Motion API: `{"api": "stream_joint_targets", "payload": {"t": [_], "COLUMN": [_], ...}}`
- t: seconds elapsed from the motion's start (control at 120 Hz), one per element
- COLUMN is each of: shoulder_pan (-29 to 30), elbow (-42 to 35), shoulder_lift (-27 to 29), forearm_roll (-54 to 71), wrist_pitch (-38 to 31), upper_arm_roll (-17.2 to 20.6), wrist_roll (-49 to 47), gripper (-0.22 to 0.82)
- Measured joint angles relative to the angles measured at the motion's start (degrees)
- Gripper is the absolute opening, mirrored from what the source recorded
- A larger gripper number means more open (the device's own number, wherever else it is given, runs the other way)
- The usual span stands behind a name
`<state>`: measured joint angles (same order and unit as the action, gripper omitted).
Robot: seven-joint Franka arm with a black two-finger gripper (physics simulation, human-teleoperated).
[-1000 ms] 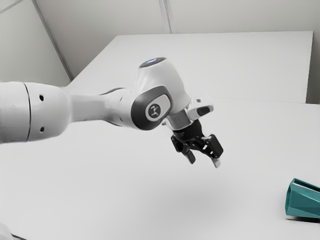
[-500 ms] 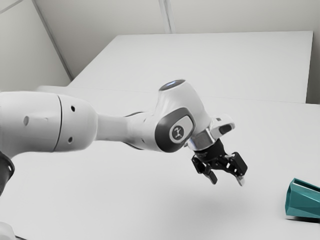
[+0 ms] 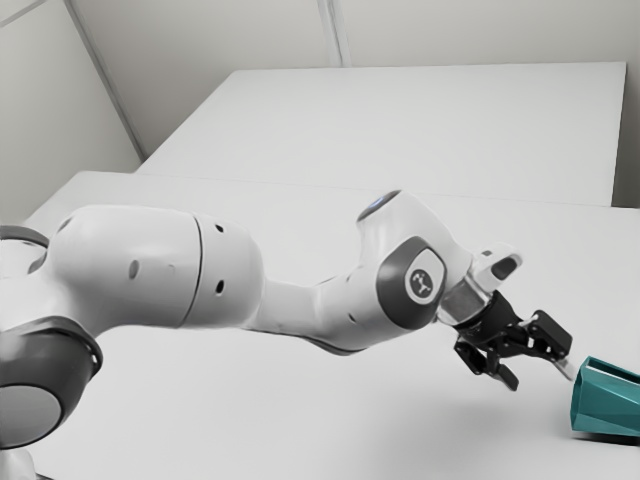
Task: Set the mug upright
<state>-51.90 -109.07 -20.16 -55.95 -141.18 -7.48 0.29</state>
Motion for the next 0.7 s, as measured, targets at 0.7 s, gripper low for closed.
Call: {"api": "stream_joint_targets", "payload": {"t": [0.7], "shoulder_pan": [1.51], "elbow": [14.41], "shoulder_lift": [-12.82], "forearm_roll": [-5.43], "wrist_pitch": [0.58], "upper_arm_roll": [2.45], "wrist_roll": [14.24], "gripper": [0.60]}}
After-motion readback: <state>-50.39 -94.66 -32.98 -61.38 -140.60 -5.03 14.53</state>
